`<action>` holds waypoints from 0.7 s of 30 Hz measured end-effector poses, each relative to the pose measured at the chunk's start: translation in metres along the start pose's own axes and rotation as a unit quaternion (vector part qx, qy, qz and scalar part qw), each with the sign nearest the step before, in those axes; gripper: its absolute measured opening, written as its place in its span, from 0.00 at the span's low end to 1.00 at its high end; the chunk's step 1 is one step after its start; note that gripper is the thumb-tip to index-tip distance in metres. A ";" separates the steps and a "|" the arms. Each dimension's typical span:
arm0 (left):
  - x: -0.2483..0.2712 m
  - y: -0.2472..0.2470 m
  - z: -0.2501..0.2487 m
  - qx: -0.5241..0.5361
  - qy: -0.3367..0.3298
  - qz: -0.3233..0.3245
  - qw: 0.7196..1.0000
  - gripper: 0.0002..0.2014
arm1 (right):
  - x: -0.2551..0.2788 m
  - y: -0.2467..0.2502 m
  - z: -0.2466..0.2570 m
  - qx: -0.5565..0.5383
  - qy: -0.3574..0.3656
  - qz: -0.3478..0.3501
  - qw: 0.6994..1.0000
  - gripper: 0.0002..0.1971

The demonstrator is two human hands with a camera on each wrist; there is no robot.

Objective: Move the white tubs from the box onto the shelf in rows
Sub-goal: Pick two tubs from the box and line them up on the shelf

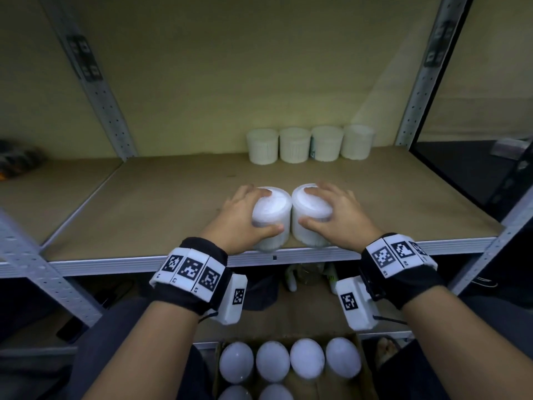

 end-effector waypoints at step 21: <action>0.005 0.025 0.004 -0.045 0.012 -0.079 0.996 0.13 | -0.021 0.014 0.013 0.051 0.064 0.006 0.997 0.15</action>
Point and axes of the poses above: each hand's wrist, its own x-axis away from the middle knuckle, its own y-axis out of the back of the hand, z = x × y, the point moved 2 cm from there along -x, towards the middle knuckle, and after that the axes turned 9 degrees about z, right-handed, at the moved point
